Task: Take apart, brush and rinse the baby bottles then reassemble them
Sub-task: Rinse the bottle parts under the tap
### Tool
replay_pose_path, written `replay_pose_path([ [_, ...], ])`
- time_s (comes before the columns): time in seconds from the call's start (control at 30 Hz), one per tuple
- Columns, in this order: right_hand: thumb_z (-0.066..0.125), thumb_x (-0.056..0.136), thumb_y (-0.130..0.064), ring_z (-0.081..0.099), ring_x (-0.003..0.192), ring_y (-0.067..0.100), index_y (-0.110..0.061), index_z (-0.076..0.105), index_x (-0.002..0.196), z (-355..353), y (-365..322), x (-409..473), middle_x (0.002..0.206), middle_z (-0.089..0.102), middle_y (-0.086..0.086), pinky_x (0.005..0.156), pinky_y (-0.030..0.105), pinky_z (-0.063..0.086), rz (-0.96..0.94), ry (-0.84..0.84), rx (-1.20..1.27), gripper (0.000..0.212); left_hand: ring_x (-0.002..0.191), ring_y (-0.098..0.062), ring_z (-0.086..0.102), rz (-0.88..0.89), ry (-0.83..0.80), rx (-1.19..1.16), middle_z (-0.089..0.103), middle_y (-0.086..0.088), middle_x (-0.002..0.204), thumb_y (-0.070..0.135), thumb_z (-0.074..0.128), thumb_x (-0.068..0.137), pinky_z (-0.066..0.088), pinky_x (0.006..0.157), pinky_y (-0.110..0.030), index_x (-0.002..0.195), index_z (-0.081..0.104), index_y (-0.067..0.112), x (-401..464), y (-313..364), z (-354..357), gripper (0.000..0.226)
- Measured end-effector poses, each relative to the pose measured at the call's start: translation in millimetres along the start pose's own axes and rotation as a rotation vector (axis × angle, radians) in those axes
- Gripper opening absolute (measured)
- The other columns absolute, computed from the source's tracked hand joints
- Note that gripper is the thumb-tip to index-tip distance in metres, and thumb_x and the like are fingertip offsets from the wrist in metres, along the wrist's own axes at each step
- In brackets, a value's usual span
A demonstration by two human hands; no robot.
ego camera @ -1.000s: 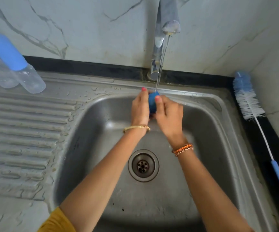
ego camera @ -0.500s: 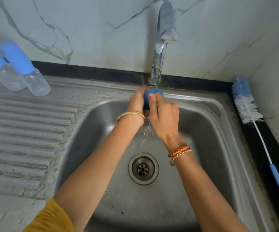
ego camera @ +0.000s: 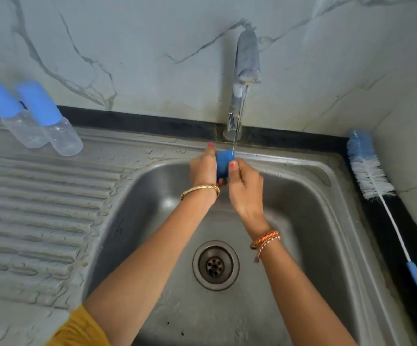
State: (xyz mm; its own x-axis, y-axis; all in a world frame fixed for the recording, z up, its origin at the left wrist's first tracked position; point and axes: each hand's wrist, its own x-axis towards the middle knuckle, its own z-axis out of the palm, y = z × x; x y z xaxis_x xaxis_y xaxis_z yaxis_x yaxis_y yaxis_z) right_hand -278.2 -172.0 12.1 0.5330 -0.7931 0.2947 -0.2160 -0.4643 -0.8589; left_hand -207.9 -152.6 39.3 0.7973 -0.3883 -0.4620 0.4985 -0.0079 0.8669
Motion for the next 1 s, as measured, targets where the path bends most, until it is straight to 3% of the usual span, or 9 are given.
replay_pose_path([
  [0.13,0.038,0.1,-0.018,0.044,0.062,0.005,-0.021,0.051,0.066,-2,-18,9,0.066,0.051,-0.006,0.058,0.019,0.037,0.473,0.186,0.515,0.036,0.045,-0.008,0.042,0.614,0.076,0.365,0.047,-0.005,0.048,0.03,0.053,0.093,0.034,0.048,-0.028,0.048,0.047,0.01,3,-15,2,0.05],
  [0.23,0.04,0.1,-0.027,0.046,0.067,0.008,-0.017,0.054,0.083,-8,-17,22,0.082,0.057,0.0,0.055,0.02,0.034,0.796,0.088,0.67,0.024,0.047,-0.021,0.047,1.03,0.041,0.545,0.054,-0.01,0.048,0.038,0.049,0.09,0.031,0.049,-0.03,0.06,0.063,0.004,9,-21,-2,0.047],
  [0.33,0.041,0.098,-0.038,0.049,0.078,0.011,-0.02,0.051,0.103,-15,-19,27,0.107,0.057,0.005,0.062,0.026,0.037,0.871,-0.01,0.718,0.021,0.058,-0.021,0.057,1.291,-0.044,0.615,0.064,-0.007,0.066,0.034,0.043,0.091,0.037,0.053,-0.023,0.076,0.069,0.006,19,-25,-8,0.041],
  [0.37,0.039,0.098,-0.04,0.05,0.082,0.012,-0.021,0.05,0.106,-16,-22,26,0.107,0.055,0.004,0.069,0.026,0.04,0.823,-0.036,0.676,0.023,0.066,-0.018,0.059,1.223,-0.102,0.552,0.065,-0.006,0.077,0.034,0.041,0.092,0.04,0.058,-0.02,0.082,0.069,0.007,17,-26,-7,0.041],
  [0.43,0.035,0.099,-0.041,0.053,0.092,0.015,-0.02,0.058,0.112,-19,-31,19,0.1,0.055,0.0,0.084,0.029,0.043,0.585,-0.068,0.411,0.034,0.069,-0.013,0.056,0.707,-0.206,0.242,0.061,-0.002,0.081,0.038,0.036,0.097,0.044,0.059,-0.021,0.081,0.064,0.016,4,-18,-1,0.039],
  [0.53,0.03,0.098,-0.043,0.055,0.074,0.022,-0.019,0.058,0.073,-18,-27,2,0.072,0.056,-0.001,0.074,0.035,0.042,0.056,-0.128,-0.119,0.044,0.062,-0.011,0.054,0.16,-0.256,-0.018,0.057,-0.002,0.07,0.037,0.032,0.1,0.047,0.049,-0.017,0.073,0.056,0.017,10,-8,3,0.042],
  [0.63,0.024,0.088,-0.046,0.043,0.057,0.019,-0.023,0.041,0.065,-20,-10,0,0.057,0.042,-0.008,0.066,0.03,0.029,-0.238,-0.096,-0.316,0.036,0.064,-0.013,0.058,-0.072,-0.33,-0.063,0.063,-0.002,0.065,0.046,0.037,0.097,0.049,0.055,-0.022,0.077,0.06,0.016,14,-5,-5,0.042],
  [0.8,0.044,0.086,-0.027,0.062,0.08,0.02,-0.016,0.062,0.072,-26,10,0,0.071,0.064,-0.002,0.073,0.031,0.023,-0.617,0.025,-0.574,0.026,0.035,-0.006,0.049,-0.356,-0.423,-0.166,0.056,0.002,0.048,0.047,0.043,0.094,0.04,0.038,-0.015,0.075,0.057,0.013,6,-8,-8,0.042],
  [1.0,0.062,0.077,-0.037,0.042,0.111,0.026,-0.02,0.074,0.075,-21,20,-7,0.107,0.063,0.009,0.087,0.03,0.029,-0.488,0.402,-0.464,0.021,0.055,-0.012,0.054,-0.378,-0.477,-0.269,0.057,-0.003,0.065,0.057,0.042,0.09,0.045,0.049,-0.018,0.079,0.06,0.013,6,-11,0,0.049],
])
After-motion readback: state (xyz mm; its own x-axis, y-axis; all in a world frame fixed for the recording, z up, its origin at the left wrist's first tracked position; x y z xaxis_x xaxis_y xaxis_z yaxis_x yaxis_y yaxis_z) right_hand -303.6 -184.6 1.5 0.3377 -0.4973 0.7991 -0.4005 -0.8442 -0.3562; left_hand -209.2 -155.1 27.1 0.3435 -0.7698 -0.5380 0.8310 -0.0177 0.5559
